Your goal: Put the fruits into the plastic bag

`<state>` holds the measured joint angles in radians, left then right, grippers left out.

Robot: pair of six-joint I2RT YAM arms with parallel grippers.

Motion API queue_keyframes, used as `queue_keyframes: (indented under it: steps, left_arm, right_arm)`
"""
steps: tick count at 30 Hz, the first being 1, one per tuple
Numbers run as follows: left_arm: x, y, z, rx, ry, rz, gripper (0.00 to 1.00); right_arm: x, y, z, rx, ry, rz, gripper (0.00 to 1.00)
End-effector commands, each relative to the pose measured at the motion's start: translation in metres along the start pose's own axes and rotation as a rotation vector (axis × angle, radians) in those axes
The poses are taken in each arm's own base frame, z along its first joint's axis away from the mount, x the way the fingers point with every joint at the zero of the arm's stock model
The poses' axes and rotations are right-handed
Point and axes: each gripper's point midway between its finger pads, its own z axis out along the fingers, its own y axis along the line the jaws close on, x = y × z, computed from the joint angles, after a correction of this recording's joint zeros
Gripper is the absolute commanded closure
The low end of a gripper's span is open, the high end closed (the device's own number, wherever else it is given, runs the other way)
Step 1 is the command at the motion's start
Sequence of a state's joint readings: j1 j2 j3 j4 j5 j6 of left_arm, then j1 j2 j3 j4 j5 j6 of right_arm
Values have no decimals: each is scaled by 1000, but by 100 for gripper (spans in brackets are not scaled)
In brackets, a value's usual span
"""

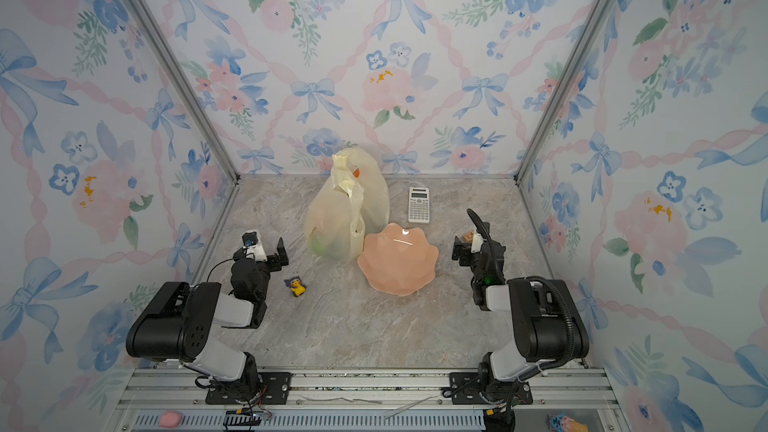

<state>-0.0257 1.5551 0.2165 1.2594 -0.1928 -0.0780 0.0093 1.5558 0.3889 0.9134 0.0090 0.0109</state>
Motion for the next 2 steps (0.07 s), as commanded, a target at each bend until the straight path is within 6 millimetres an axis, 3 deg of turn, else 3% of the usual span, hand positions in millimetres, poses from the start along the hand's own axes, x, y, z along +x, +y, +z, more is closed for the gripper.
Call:
queue_keyframes:
  steps: [1,2]
  left_arm:
    - [3,-2,-1,8,1,20,2]
    - [3,-2,-1,8,3,21,2]
  right_arm:
    - [-3,2,0,2,-5,-7,4]
    - [-3,3,0,7,-4,-11,4]
